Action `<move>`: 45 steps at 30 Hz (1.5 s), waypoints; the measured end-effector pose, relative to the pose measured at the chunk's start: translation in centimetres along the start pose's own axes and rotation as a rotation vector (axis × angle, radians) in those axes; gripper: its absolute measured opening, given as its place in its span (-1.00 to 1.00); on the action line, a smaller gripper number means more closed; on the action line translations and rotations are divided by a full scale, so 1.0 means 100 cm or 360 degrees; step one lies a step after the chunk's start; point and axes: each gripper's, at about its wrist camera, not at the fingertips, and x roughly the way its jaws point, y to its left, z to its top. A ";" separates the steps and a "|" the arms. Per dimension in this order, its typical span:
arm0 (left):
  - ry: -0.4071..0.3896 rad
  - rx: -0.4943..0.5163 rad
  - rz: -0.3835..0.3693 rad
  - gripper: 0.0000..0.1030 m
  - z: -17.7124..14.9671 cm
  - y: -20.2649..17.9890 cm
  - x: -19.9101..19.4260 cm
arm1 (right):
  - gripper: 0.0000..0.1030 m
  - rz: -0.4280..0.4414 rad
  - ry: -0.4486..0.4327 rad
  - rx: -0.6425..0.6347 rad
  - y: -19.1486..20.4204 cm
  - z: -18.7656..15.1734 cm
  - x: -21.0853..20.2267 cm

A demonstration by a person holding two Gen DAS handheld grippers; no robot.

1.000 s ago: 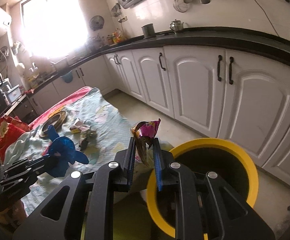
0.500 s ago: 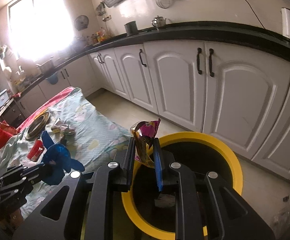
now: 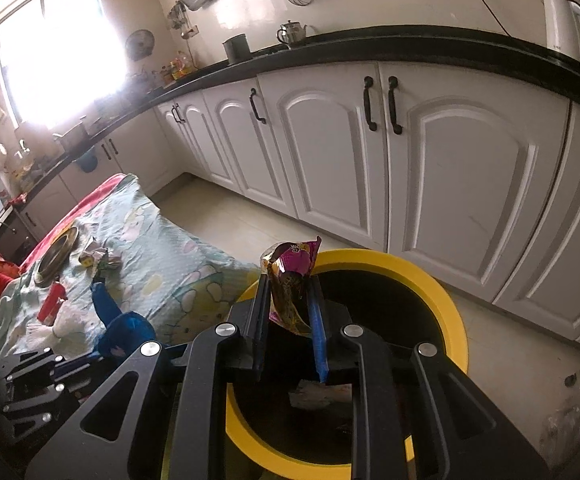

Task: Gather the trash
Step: 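Carry the blue gloves and pink wrapper over the yellow-rimmed bin with both tools, then open both tools to drop the gloves and wrapper into the bin, then move both tools back over the red tube and white foam net on the bed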

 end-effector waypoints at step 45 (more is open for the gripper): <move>0.0137 -0.0079 -0.0112 0.70 -0.001 -0.002 0.043 | 0.18 -0.0062 0.0075 0.0182 -0.038 -0.008 0.022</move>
